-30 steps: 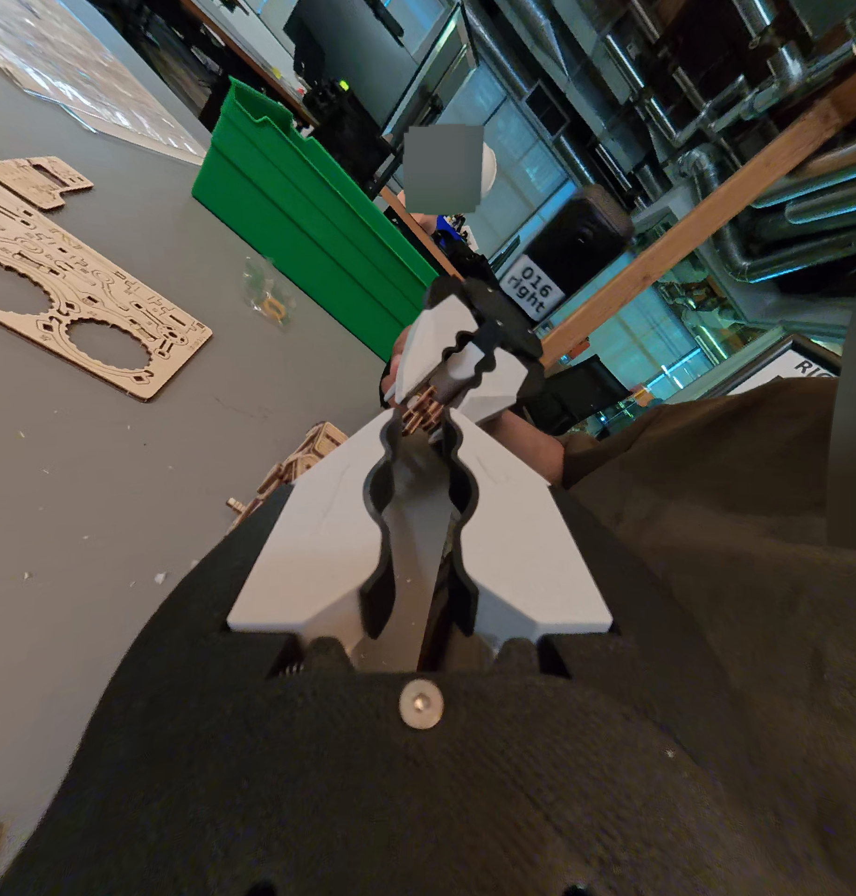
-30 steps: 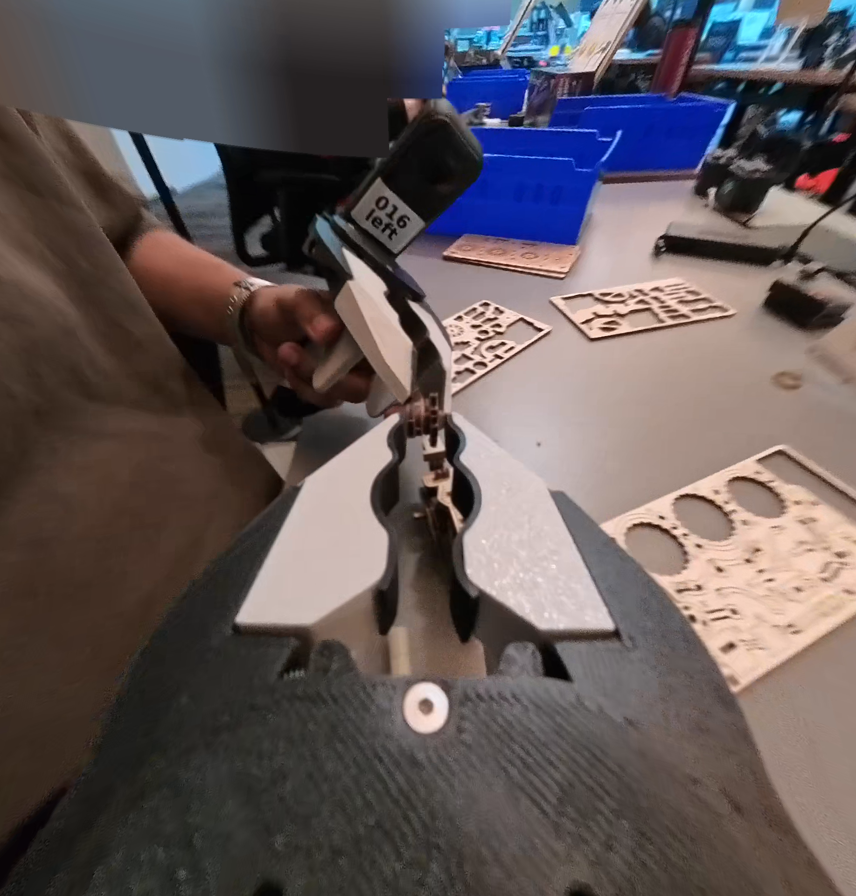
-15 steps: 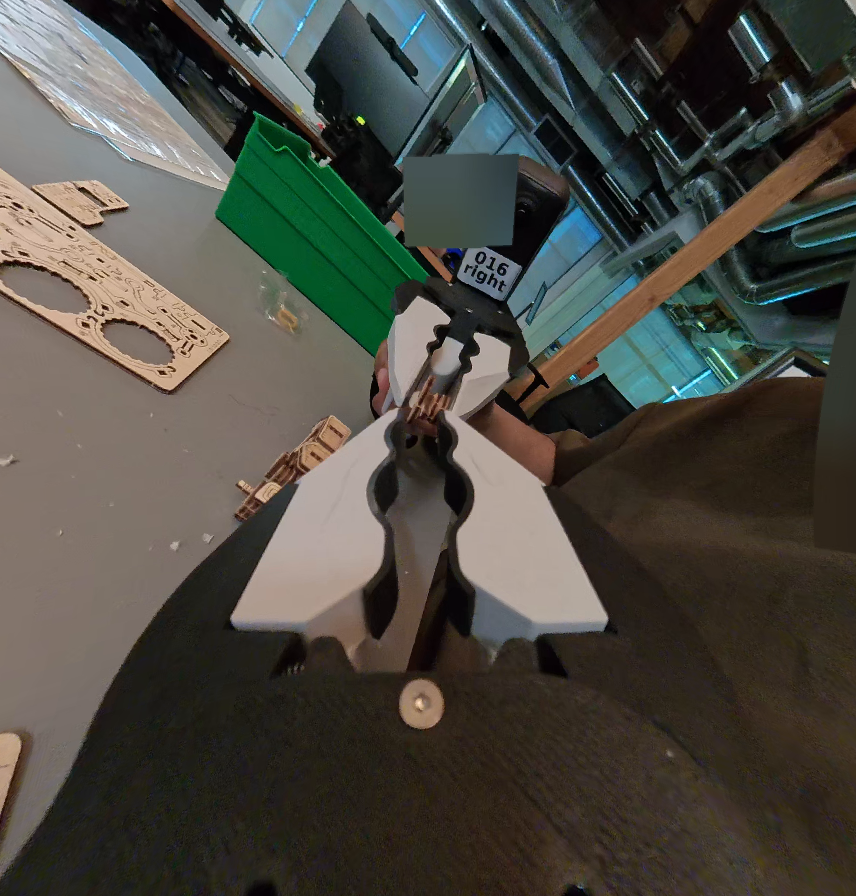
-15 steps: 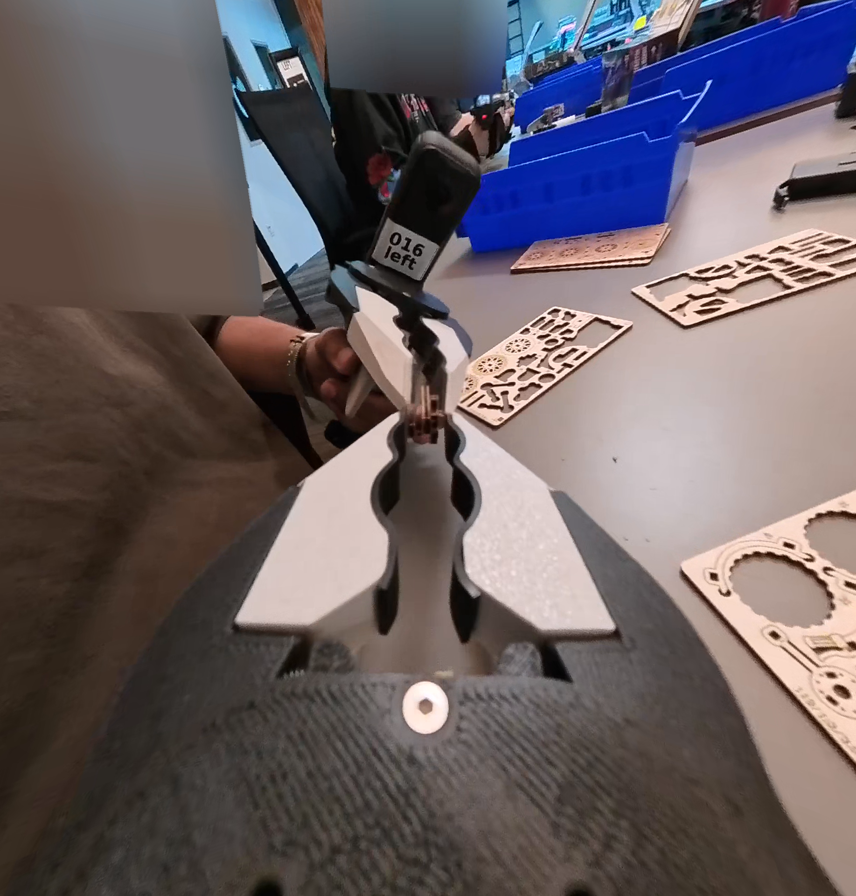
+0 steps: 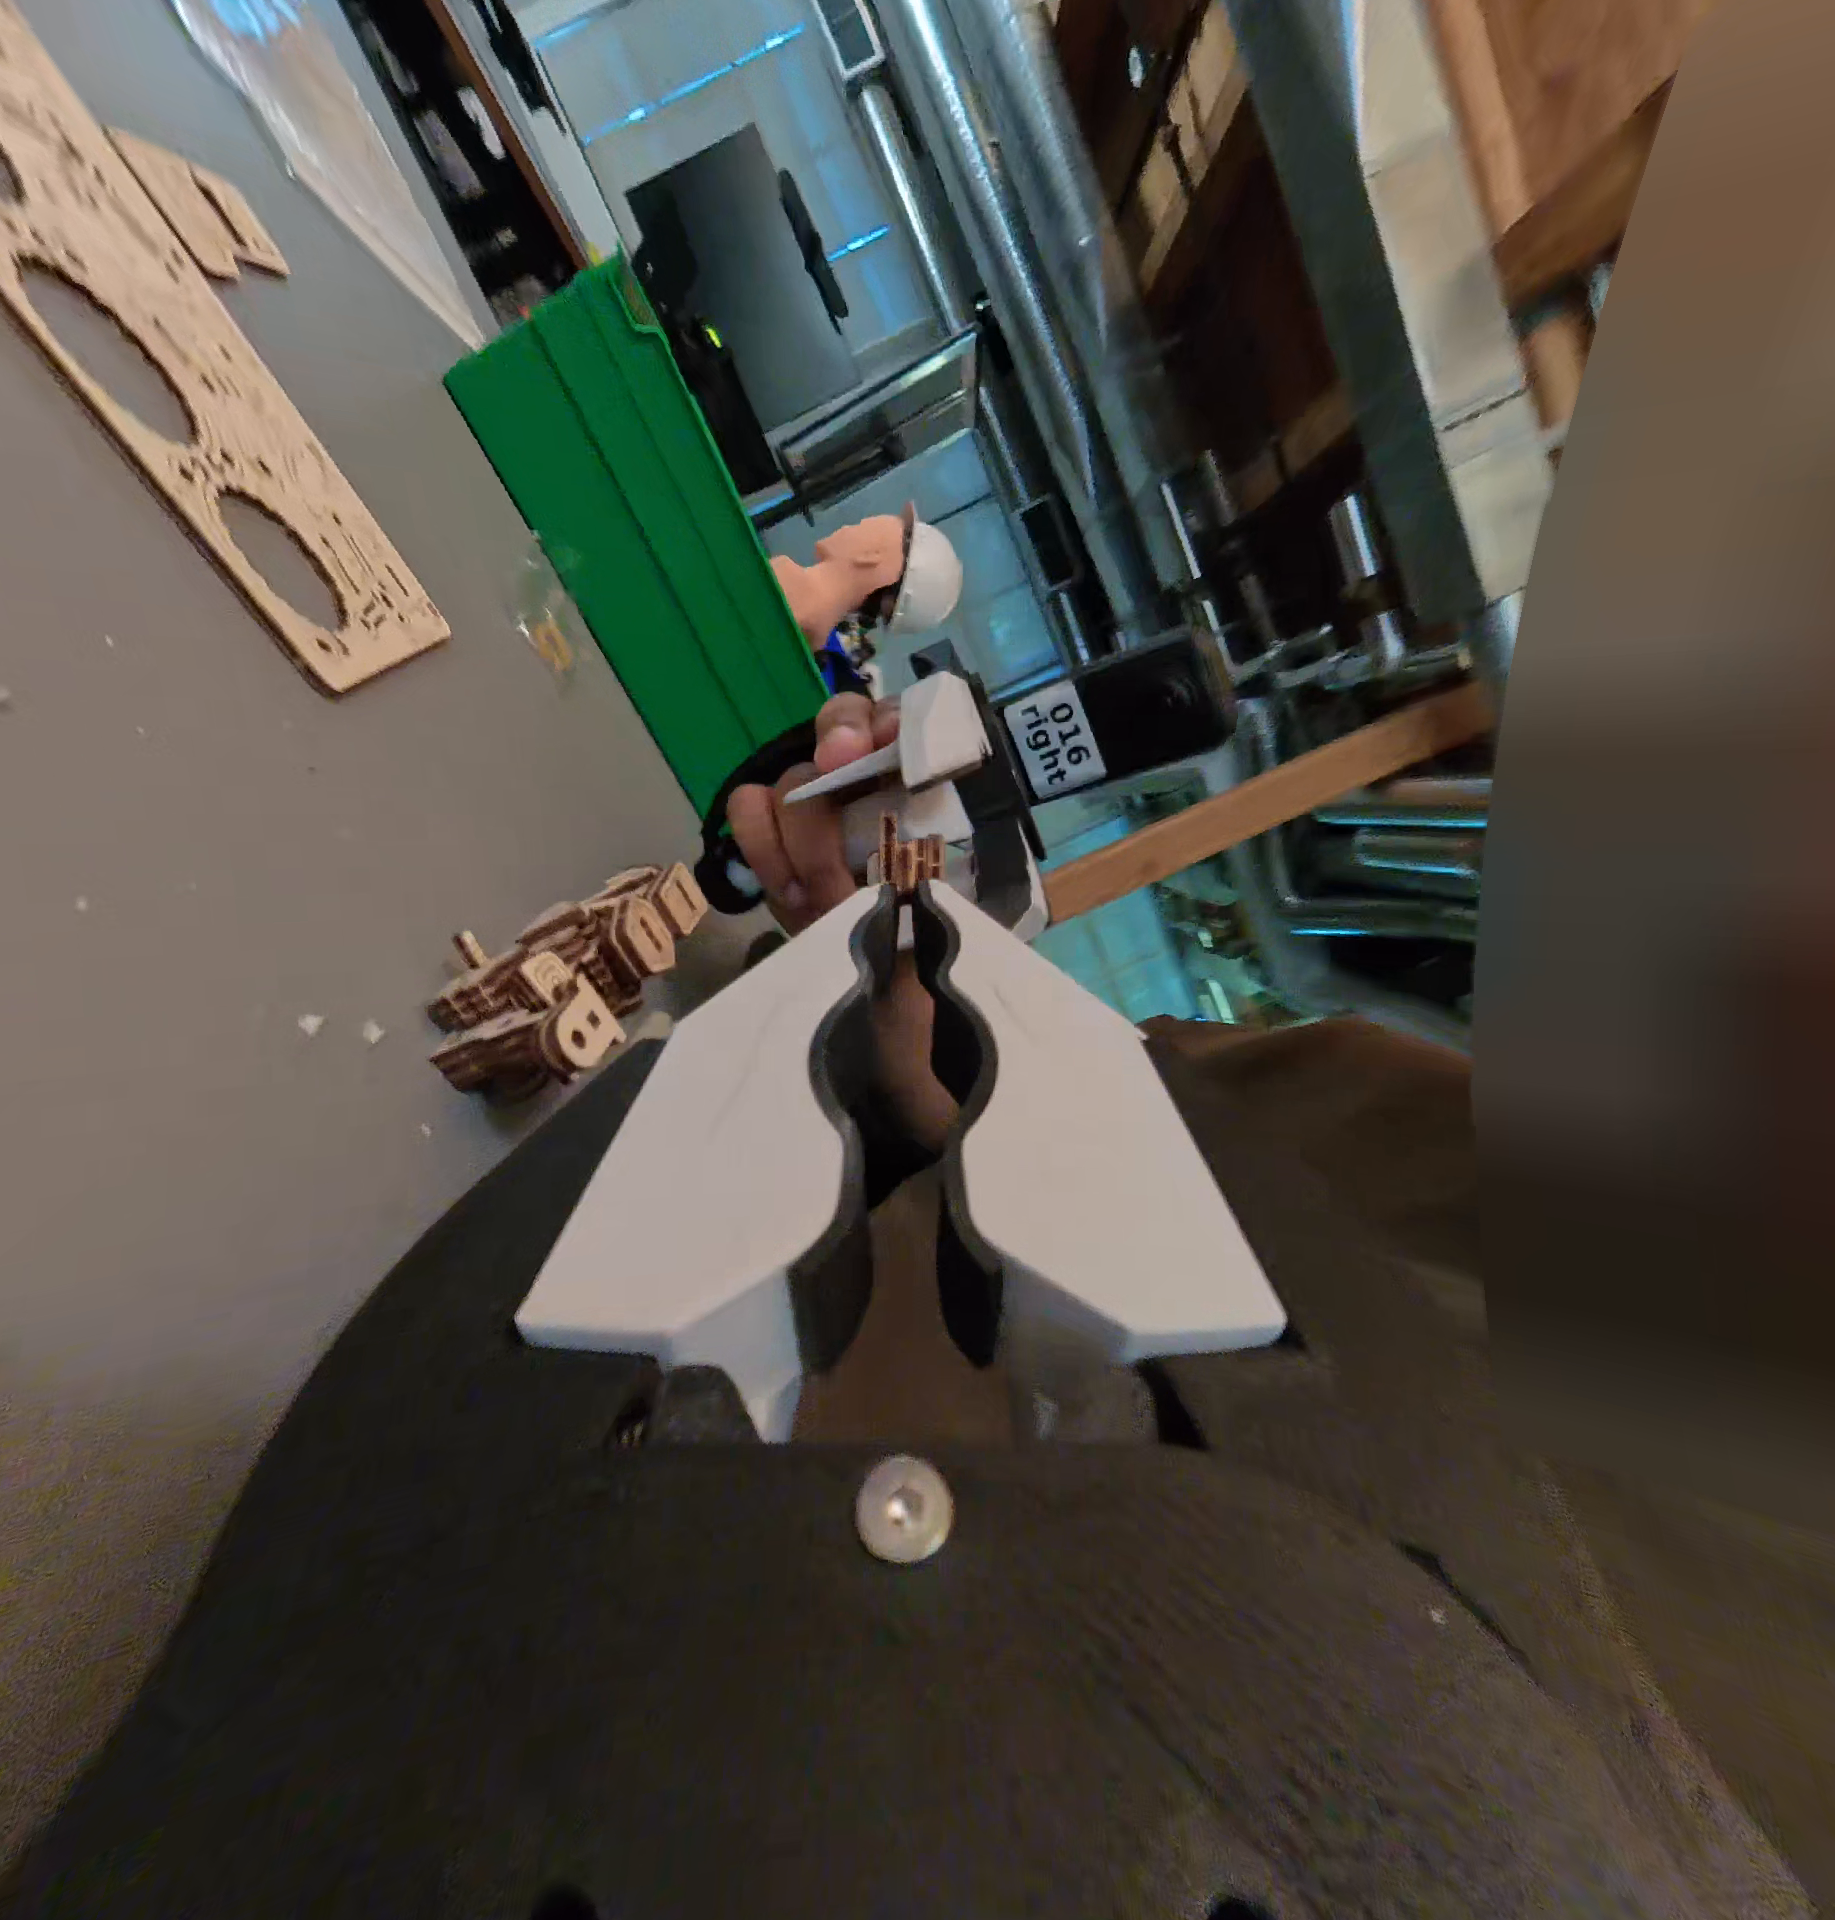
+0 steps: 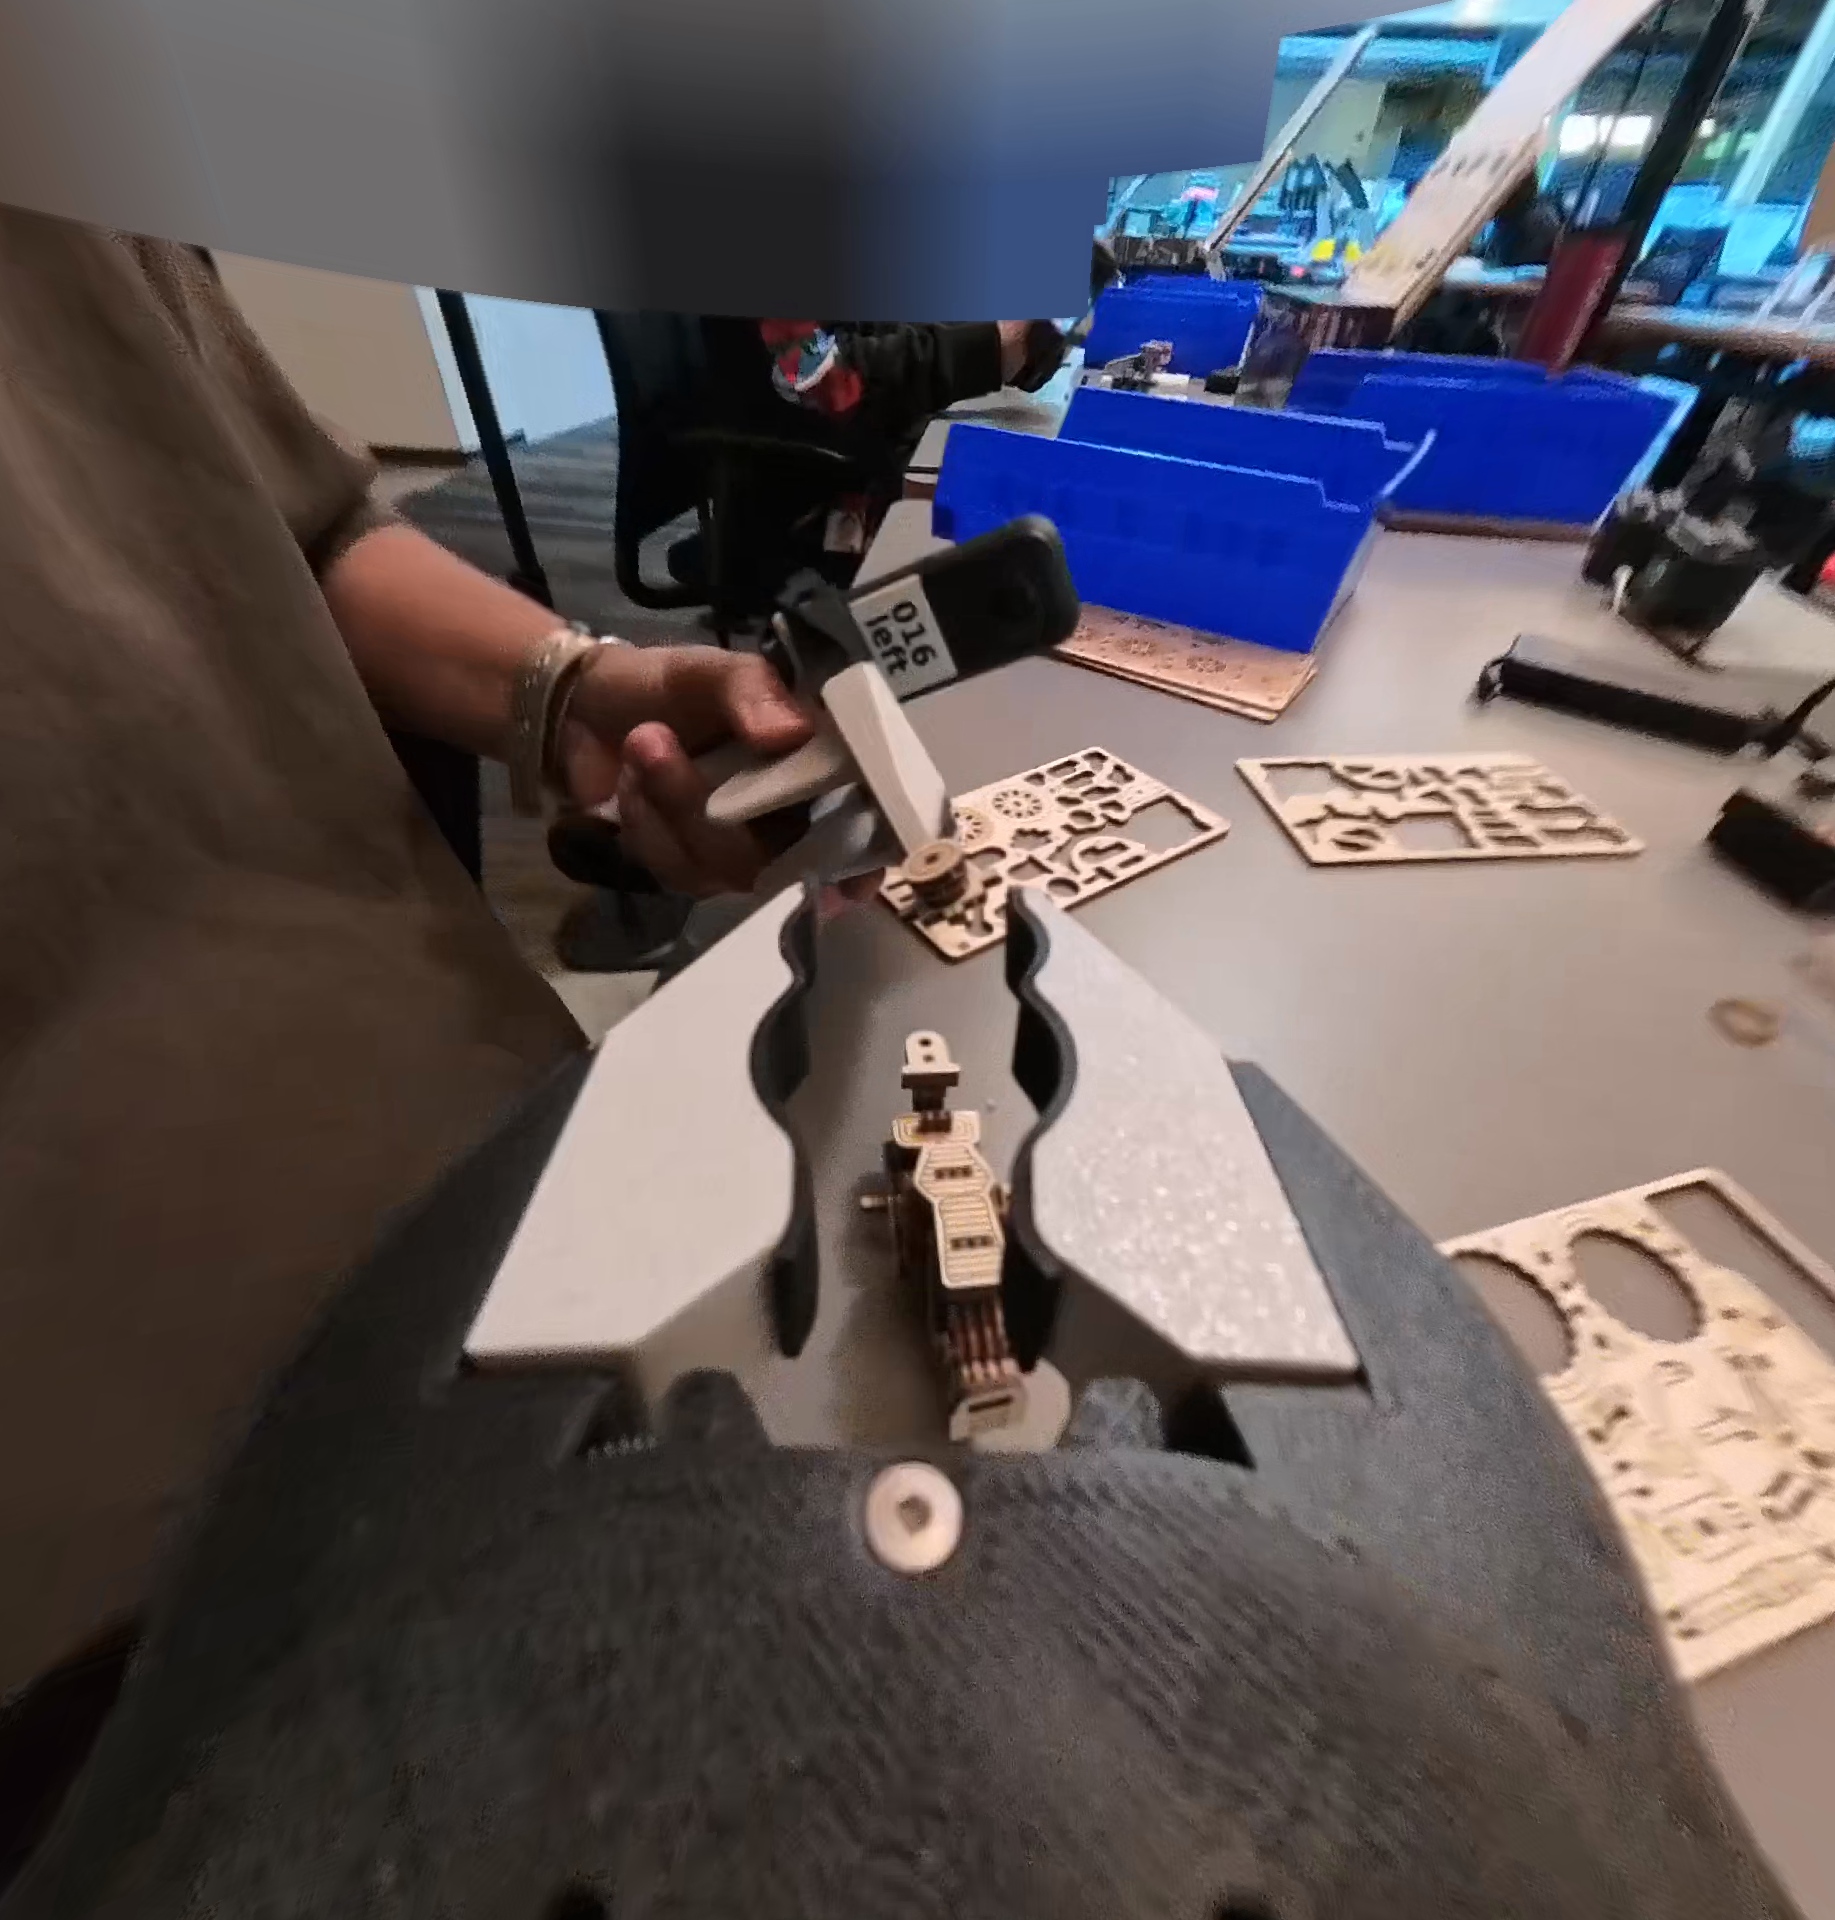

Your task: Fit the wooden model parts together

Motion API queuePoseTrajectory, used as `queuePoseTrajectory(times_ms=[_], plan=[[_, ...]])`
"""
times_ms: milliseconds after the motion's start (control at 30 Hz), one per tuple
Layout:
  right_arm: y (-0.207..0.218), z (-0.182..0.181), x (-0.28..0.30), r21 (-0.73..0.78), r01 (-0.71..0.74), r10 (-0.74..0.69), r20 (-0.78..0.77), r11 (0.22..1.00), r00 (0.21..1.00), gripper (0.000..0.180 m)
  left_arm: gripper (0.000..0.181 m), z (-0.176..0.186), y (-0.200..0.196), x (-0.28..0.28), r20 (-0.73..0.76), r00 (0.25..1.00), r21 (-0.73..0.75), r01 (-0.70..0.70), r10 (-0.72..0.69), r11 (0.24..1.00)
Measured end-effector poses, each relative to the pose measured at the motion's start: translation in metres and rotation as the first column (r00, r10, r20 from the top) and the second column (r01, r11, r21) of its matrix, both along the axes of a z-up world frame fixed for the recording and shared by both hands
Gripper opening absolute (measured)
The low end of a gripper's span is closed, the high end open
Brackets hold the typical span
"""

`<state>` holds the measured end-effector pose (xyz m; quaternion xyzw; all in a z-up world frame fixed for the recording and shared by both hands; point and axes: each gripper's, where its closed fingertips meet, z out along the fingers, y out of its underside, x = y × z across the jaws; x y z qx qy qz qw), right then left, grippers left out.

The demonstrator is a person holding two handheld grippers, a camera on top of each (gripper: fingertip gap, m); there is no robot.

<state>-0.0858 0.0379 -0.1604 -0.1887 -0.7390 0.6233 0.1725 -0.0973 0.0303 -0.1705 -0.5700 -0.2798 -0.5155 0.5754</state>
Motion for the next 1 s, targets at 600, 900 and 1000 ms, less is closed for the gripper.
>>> queuePoseTrajectory(times_ms=[600,900,1000], plan=[[-0.011,-0.013,0.01,0.155,-0.027,0.043,-0.103,0.988,0.994,0.021,0.0,0.001,-0.001,0.022,0.16,0.967,0.044,0.192,-0.197,0.98],[-0.013,-0.011,0.009,0.145,-0.018,0.032,-0.098,0.989,0.995,0.021,0.0,0.002,-0.001,0.021,0.168,0.966,0.053,0.19,-0.196,0.98],[-0.012,-0.011,0.008,0.143,-0.013,0.027,-0.094,0.99,0.995,0.021,0.0,0.002,-0.001,0.021,0.165,0.968,0.049,0.185,-0.191,0.981]])
